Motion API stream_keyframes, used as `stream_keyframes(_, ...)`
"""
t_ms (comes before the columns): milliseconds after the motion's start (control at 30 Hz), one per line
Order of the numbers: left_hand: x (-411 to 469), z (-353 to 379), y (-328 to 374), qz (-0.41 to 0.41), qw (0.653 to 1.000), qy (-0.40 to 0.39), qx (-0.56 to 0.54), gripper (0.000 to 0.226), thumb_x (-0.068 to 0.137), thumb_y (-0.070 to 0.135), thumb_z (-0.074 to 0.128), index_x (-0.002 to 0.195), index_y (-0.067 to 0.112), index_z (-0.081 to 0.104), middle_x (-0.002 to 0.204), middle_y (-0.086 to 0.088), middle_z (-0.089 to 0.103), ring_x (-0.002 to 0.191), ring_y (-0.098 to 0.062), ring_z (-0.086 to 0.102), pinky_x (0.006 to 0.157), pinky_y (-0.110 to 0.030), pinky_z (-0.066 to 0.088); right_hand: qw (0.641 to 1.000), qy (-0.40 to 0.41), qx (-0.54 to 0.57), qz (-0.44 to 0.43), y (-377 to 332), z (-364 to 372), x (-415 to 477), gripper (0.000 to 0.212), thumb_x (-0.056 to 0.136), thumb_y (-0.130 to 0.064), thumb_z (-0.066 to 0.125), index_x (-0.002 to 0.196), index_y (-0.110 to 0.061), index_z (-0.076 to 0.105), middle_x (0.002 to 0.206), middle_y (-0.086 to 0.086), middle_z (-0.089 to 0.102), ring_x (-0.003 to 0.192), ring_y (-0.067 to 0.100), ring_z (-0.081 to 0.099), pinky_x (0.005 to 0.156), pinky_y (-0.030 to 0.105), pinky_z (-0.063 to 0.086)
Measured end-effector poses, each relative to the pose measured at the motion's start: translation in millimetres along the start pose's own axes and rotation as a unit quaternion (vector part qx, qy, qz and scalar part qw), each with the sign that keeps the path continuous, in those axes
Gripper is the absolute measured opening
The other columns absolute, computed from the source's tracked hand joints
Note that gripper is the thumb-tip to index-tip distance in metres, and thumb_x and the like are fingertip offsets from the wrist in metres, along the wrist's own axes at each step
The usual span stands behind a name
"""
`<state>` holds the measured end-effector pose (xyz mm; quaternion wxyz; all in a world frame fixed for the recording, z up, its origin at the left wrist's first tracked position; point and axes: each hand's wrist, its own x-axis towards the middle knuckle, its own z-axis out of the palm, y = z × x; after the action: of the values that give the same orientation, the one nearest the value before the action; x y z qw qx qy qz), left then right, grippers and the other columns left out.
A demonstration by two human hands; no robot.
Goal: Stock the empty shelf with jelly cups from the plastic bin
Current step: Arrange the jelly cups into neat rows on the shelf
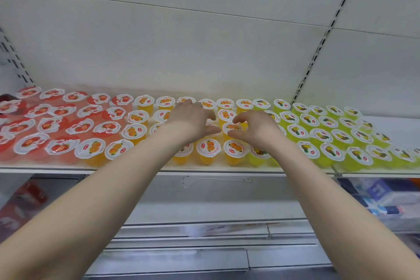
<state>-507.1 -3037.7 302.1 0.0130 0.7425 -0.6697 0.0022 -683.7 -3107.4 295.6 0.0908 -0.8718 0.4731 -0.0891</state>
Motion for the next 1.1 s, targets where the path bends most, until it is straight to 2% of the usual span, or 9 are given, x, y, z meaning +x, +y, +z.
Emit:
stream_keyframes(133, -28.9, 9.3, -9.2, 0.074, 0.991, 0.069, -0.093, 0.046, 0.087, 0.063, 0.053, 0.124, 0.036, 0.060, 0.126, 0.005, 0.056, 0.121, -0.019, 0.045, 0.095, -0.039, 0.044, 0.996, 0.032, 0.063, -0.060, 3.2, 0.6, -36.0, 0.034, 0.082, -0.048, 0.069, 0.109, -0.027, 0.072, 0.115, -0.009, 0.068, 0.114, 0.014, 0.053, 0.088, 0.030, 0.043)
stream_keyframes(267, -48.5, 31.2, -7.7, 0.097, 0.992, 0.061, -0.061, 0.061, 0.078, 0.067, 0.061, 0.130, 0.035, 0.056, 0.128, 0.009, 0.053, 0.121, -0.016, 0.042, 0.091, -0.036, 0.046, 0.995, 0.028, -0.032, -0.095, 1.0, 14.2, -59.0, 0.048, 0.076, -0.059, 0.068, 0.113, -0.029, 0.068, 0.117, -0.007, 0.066, 0.116, 0.021, 0.048, 0.096, 0.036, 0.040)
stream_keyframes(367, -52.0, 42.4, -4.2, 0.101, 0.990, 0.091, -0.039, 0.064, 0.078, 0.062, 0.065, 0.134, 0.034, 0.052, 0.130, 0.008, 0.051, 0.120, -0.016, 0.042, 0.087, -0.031, 0.045, 0.991, 0.054, -0.066, -0.100, -0.9, 23.4, -63.8, 0.051, 0.076, -0.054, 0.071, 0.120, -0.027, 0.064, 0.122, -0.006, 0.063, 0.118, 0.023, 0.047, 0.097, 0.039, 0.039)
stream_keyframes(567, -59.0, 56.0, 5.4, 0.082, 0.985, 0.119, -0.089, 0.056, 0.086, 0.045, 0.066, 0.136, 0.026, 0.051, 0.133, 0.001, 0.048, 0.121, -0.020, 0.046, 0.088, -0.037, 0.050, 0.984, 0.112, -0.094, -0.103, 1.8, 40.9, -64.6, 0.038, 0.076, -0.037, 0.075, 0.110, -0.024, 0.068, 0.110, -0.001, 0.069, 0.107, 0.030, 0.054, 0.087, 0.042, 0.044)
stream_keyframes(800, -63.2, 63.5, 8.8, 0.060, 0.981, 0.158, -0.094, 0.058, 0.084, 0.051, 0.066, 0.134, 0.025, 0.052, 0.131, -0.001, 0.050, 0.122, -0.022, 0.044, 0.091, -0.035, 0.045, 0.984, 0.110, -0.100, -0.102, 0.4, 40.8, -64.6, 0.043, 0.076, -0.042, 0.074, 0.115, -0.026, 0.066, 0.117, -0.003, 0.066, 0.114, 0.028, 0.052, 0.091, 0.042, 0.040)
stream_keyframes(900, -70.5, 61.8, -0.4, 0.067, 0.974, 0.208, -0.062, 0.065, 0.075, 0.056, 0.073, 0.129, 0.024, 0.059, 0.123, -0.004, 0.060, 0.118, -0.028, 0.049, 0.099, -0.041, 0.042, 0.980, 0.137, -0.078, -0.119, -5.0, 44.2, -70.1, 0.053, 0.074, -0.048, 0.075, 0.120, -0.025, 0.065, 0.121, -0.002, 0.064, 0.116, 0.028, 0.052, 0.093, 0.045, 0.042)
stream_keyframes(1000, -83.0, 68.2, -20.2, 0.046, 0.956, 0.284, -0.061, 0.063, 0.070, 0.057, 0.076, 0.120, 0.022, 0.065, 0.111, -0.004, 0.064, 0.109, -0.030, 0.054, 0.103, -0.048, 0.040, 0.971, 0.183, -0.050, -0.145, -17.3, 54.3, -75.8, 0.054, 0.073, -0.054, 0.069, 0.119, -0.025, 0.064, 0.118, -0.003, 0.065, 0.114, 0.027, 0.053, 0.092, 0.043, 0.043)
stream_keyframes(1100, -93.9, 74.5, -37.7, 0.005, 0.952, 0.299, -0.056, 0.059, 0.072, 0.055, 0.075, 0.118, 0.019, 0.066, 0.108, -0.006, 0.065, 0.110, -0.032, 0.054, 0.105, -0.051, 0.040, 0.970, 0.188, -0.047, -0.147, -29.1, 64.8, -74.7, 0.053, 0.073, -0.055, 0.067, 0.116, -0.024, 0.065, 0.117, -0.003, 0.065, 0.116, 0.027, 0.053, 0.093, 0.043, 0.043)
